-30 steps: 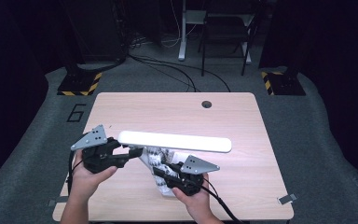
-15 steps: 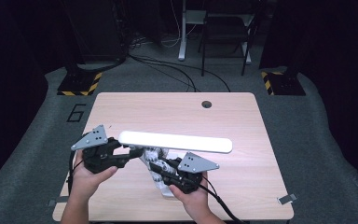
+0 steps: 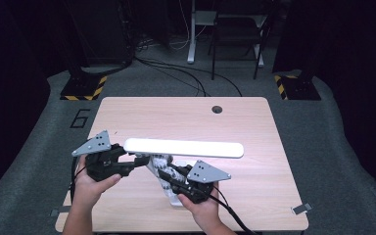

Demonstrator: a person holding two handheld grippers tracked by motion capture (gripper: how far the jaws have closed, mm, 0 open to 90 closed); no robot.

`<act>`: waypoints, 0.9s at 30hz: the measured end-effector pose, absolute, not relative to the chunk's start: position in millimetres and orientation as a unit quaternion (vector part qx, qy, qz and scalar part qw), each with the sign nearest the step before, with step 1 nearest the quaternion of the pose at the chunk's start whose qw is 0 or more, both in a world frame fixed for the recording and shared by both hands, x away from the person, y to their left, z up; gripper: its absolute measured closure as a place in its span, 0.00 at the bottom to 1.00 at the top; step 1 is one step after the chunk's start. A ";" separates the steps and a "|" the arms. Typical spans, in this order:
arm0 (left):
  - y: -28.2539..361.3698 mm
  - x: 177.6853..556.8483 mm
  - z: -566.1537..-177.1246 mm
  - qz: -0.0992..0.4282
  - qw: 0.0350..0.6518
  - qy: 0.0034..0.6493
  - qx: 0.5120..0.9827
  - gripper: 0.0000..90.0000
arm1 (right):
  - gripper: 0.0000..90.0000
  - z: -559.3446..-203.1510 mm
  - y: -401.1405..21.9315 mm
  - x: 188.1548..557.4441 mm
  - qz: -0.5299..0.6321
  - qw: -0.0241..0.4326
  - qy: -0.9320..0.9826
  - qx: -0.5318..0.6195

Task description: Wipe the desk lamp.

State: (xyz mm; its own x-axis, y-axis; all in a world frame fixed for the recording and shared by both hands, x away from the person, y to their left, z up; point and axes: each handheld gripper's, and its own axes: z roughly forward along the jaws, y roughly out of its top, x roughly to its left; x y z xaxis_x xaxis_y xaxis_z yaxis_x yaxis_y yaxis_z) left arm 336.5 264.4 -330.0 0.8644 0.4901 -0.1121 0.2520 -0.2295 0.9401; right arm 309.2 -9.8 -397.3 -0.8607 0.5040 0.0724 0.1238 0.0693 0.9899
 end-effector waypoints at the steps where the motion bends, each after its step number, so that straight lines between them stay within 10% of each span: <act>1: 264.9 336.6 -329.7 0.107 0.573 0.238 0.777 0.60 | 0.78 -399.1 -10.1 309.6 0.646 0.151 0.716 0.218; 27: 274.9 329.9 -322.3 0.110 0.605 0.233 0.753 0.57 | 0.78 -426.3 -20.6 308.8 0.614 0.135 0.738 0.245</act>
State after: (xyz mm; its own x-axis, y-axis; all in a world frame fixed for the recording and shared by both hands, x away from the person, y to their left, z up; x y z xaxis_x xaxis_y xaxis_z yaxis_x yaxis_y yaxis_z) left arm 329.9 274.9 -322.3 0.8668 0.4849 -0.1162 0.2181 -0.1590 0.9629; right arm 308.8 -20.6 -426.3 -0.8430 0.5281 0.1019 0.1958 0.1249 0.9727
